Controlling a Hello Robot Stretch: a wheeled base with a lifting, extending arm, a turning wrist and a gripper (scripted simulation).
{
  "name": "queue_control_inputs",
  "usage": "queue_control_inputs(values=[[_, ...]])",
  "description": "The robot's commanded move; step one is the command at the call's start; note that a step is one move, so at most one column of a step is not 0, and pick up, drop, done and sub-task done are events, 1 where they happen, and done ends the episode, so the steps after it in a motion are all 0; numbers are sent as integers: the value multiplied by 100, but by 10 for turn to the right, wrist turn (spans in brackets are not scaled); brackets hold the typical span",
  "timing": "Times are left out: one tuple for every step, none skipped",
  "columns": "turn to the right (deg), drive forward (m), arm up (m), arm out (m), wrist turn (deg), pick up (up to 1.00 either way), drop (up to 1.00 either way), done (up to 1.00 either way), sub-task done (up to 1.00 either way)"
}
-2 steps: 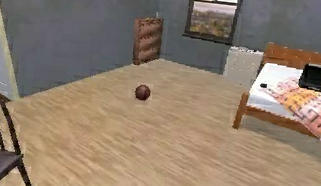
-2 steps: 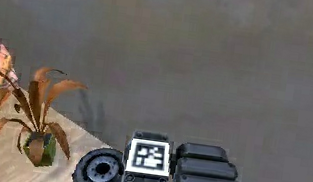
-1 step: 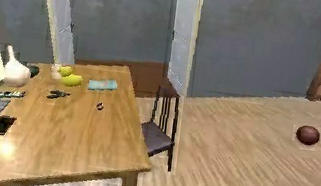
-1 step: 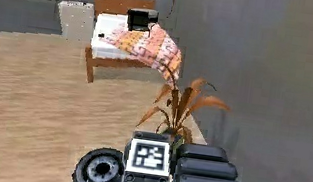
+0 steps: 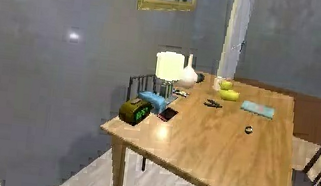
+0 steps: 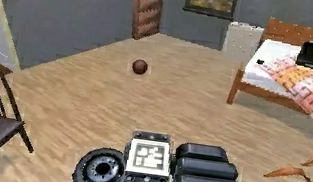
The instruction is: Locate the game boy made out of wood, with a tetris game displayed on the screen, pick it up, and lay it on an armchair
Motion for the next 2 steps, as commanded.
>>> queue_control_inputs(values=[[-300,0,0,0,0,0,0,0,0],[450,0,0,0,0,0,0,0,0]])
